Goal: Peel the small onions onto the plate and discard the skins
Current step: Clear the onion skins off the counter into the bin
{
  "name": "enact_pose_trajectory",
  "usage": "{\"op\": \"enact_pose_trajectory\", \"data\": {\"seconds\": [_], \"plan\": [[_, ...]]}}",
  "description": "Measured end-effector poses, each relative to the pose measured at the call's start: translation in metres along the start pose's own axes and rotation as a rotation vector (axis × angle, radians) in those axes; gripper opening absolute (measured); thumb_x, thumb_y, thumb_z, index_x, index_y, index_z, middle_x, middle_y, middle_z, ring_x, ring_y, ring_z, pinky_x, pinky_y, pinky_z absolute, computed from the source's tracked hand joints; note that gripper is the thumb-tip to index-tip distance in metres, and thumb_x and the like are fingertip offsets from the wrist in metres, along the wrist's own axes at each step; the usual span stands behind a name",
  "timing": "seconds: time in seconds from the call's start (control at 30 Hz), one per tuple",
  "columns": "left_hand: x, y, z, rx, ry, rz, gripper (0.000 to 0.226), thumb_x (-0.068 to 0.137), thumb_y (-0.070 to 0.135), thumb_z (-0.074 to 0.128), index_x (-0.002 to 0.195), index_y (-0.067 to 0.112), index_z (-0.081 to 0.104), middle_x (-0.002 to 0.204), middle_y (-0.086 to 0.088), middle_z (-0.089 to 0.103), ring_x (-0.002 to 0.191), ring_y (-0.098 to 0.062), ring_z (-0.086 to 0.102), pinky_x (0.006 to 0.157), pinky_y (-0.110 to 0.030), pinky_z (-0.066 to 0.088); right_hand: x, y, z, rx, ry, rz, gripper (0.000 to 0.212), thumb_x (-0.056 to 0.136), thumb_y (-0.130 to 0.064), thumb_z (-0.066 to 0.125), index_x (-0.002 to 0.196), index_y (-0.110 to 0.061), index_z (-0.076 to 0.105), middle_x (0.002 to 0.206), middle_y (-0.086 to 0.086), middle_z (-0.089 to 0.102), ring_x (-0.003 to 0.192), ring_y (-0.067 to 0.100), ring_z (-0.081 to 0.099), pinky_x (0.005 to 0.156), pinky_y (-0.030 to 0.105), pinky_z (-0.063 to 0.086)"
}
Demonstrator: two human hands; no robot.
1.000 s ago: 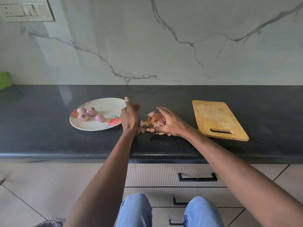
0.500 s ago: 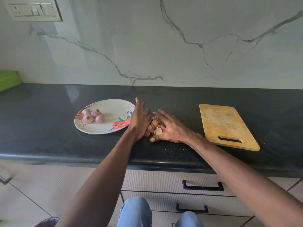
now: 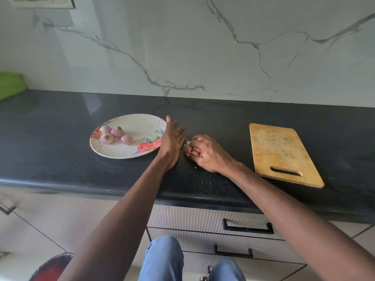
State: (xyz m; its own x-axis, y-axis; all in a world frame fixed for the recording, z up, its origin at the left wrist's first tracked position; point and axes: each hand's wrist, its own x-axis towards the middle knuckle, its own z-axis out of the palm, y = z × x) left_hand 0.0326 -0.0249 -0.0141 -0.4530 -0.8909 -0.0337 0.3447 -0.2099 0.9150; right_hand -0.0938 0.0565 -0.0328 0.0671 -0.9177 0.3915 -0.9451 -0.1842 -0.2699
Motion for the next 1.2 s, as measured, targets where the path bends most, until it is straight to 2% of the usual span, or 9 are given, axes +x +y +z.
{"op": "enact_pose_trajectory", "data": {"seconds": [0.13, 0.3, 0.4, 0.5, 0.63, 0.77, 0.9, 1.0, 1.2], "plan": [[0.001, -0.004, 0.002, 0.118, -0.024, 0.014, 0.069, 0.106, 0.054, 0.028, 0.155, 0.006, 0.030, 0.157, -0.019, 0.036, 0.146, -0.028, 0.035, 0.112, -0.038, 0.037, 0.003, 0.004, 0.002, -0.017, 0.030, -0.024, 0.024, 0.094, -0.025, 0.062, 0.116, -0.018, 0.068, 0.102, 0.005, 0.061, 0.092, 0.024, 0.055, 0.080, 0.041, 0.050], [0.001, -0.011, 0.001, 0.348, -0.063, 0.082, 0.068, 0.093, 0.074, 0.035, 0.137, 0.027, 0.052, 0.147, -0.005, 0.049, 0.125, -0.009, 0.053, 0.105, -0.028, 0.038, 0.004, 0.007, 0.004, -0.068, -0.011, -0.034, 0.047, 0.092, -0.058, 0.043, 0.104, -0.021, 0.069, 0.104, 0.005, 0.058, 0.093, 0.024, 0.053, 0.077, 0.040, 0.045], [0.002, -0.016, -0.002, 0.451, -0.072, 0.135, 0.044, 0.082, 0.082, 0.037, 0.099, 0.046, 0.057, 0.113, 0.016, 0.060, 0.102, 0.001, 0.054, 0.102, -0.030, 0.039, 0.007, 0.006, 0.008, -0.078, 0.049, -0.074, 0.036, 0.091, -0.042, 0.044, 0.102, -0.017, 0.068, 0.096, 0.008, 0.056, 0.083, 0.028, 0.052, 0.066, 0.044, 0.048], [-0.002, -0.021, -0.003, 0.459, -0.065, 0.144, 0.033, 0.087, 0.076, 0.040, 0.092, 0.054, 0.064, 0.101, 0.028, 0.064, 0.106, 0.009, 0.056, 0.109, -0.031, 0.040, 0.007, 0.001, 0.015, -0.073, 0.105, -0.036, 0.016, 0.087, -0.019, 0.066, 0.098, -0.009, 0.067, 0.096, 0.014, 0.057, 0.082, 0.033, 0.055, 0.062, 0.043, 0.050], [-0.007, -0.019, -0.004, 0.424, -0.031, 0.105, 0.054, 0.088, 0.074, 0.041, 0.122, 0.039, 0.063, 0.133, 0.015, 0.063, 0.124, 0.002, 0.056, 0.109, -0.033, 0.043, 0.004, -0.006, 0.013, -0.059, 0.111, 0.027, 0.021, 0.084, -0.014, 0.068, 0.102, -0.004, 0.065, 0.098, 0.014, 0.060, 0.085, 0.033, 0.058, 0.066, 0.047, 0.054], [-0.009, -0.012, 0.000, 0.372, 0.046, 0.041, 0.052, 0.096, 0.061, 0.040, 0.126, 0.026, 0.064, 0.127, 0.007, 0.068, 0.115, -0.006, 0.063, 0.100, -0.035, 0.049, 0.006, -0.009, 0.008, -0.080, 0.062, 0.109, 0.048, 0.087, -0.021, 0.065, 0.132, -0.008, 0.054, 0.100, 0.010, 0.060, 0.085, 0.028, 0.057, 0.067, 0.041, 0.053], [-0.014, -0.008, 0.003, 0.333, 0.090, 0.000, 0.039, 0.104, 0.046, 0.042, 0.128, 0.024, 0.064, 0.132, 0.004, 0.066, 0.126, -0.009, 0.059, 0.105, -0.029, 0.044, 0.006, -0.011, 0.002, -0.002, 0.017, 0.222, 0.021, 0.088, -0.022, 0.063, 0.105, -0.009, 0.063, 0.101, 0.012, 0.052, 0.084, 0.029, 0.057, 0.067, 0.043, 0.055], [-0.017, -0.004, 0.007, 0.385, 0.113, 0.011, 0.040, 0.105, 0.041, 0.044, 0.129, 0.017, 0.064, 0.128, 0.002, 0.068, 0.122, -0.010, 0.061, 0.101, -0.024, 0.045, 0.007, -0.013, -0.001, -0.027, -0.015, 0.283, 0.027, 0.081, -0.022, 0.071, 0.099, -0.008, 0.056, 0.108, 0.016, 0.055, 0.084, 0.030, 0.060, 0.069, 0.042, 0.056], [-0.021, 0.001, 0.014, 0.507, 0.217, -0.023, 0.033, 0.102, 0.034, 0.050, 0.122, 0.017, 0.069, 0.114, 0.004, 0.072, 0.108, -0.008, 0.064, 0.094, -0.024, 0.048, 0.011, -0.016, -0.015, -0.082, -0.045, 0.284, 0.024, 0.078, -0.022, 0.079, 0.095, -0.010, 0.067, 0.082, 0.010, 0.061, 0.065, 0.026, 0.062, 0.051, 0.032, 0.052]]}}
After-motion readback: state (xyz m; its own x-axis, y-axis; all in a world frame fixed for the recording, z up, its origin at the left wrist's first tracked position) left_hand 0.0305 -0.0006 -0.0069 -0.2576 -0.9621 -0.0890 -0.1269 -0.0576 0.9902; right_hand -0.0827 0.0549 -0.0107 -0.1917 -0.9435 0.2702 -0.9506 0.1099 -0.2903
